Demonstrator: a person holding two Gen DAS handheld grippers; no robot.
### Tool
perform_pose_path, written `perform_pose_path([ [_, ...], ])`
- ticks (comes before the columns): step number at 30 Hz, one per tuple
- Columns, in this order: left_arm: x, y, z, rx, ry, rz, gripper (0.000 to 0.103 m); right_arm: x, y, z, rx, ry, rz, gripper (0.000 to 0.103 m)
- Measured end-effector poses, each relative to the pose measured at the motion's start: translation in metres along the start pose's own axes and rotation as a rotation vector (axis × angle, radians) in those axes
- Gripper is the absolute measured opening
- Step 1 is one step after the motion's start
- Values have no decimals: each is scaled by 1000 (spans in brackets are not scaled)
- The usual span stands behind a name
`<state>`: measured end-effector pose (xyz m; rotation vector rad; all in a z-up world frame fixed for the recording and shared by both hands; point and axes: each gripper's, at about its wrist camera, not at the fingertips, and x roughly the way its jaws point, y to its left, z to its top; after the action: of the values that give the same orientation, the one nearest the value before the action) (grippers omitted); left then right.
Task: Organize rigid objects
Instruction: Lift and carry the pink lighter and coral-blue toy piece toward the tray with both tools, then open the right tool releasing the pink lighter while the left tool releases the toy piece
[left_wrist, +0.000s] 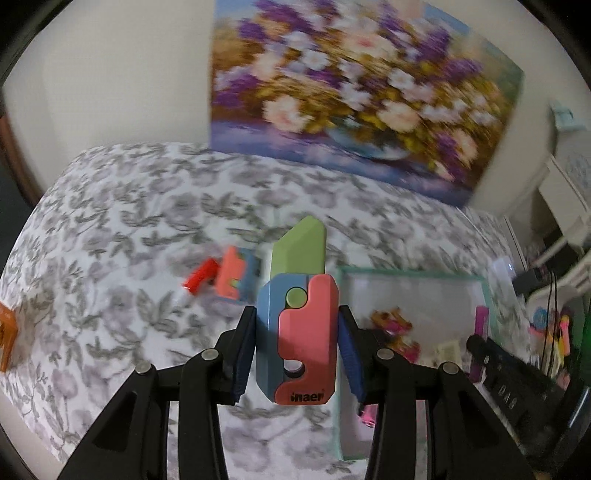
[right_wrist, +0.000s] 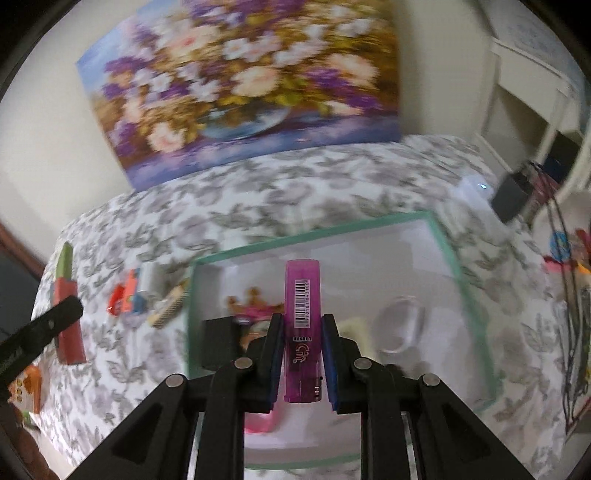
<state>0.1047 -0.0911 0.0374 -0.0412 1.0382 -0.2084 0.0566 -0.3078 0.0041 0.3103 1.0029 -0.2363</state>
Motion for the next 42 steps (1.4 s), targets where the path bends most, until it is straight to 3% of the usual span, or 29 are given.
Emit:
perform_pose_path([
  [8, 15, -69, -21, 163, 50, -20, 44, -1, -70, -5, 115, 17, -57, 21],
  [18, 43, -125, -51, 289, 134, -28, 44, 18, -106, -17, 175, 93, -89, 21],
  [39, 86, -135, -72, 287, 249, 19, 44, 52, -114, -28, 139, 210, -101, 21],
  [42, 86, -133, -72, 277, 253, 15, 44, 55, -114, -26, 144, 216, -93, 26],
])
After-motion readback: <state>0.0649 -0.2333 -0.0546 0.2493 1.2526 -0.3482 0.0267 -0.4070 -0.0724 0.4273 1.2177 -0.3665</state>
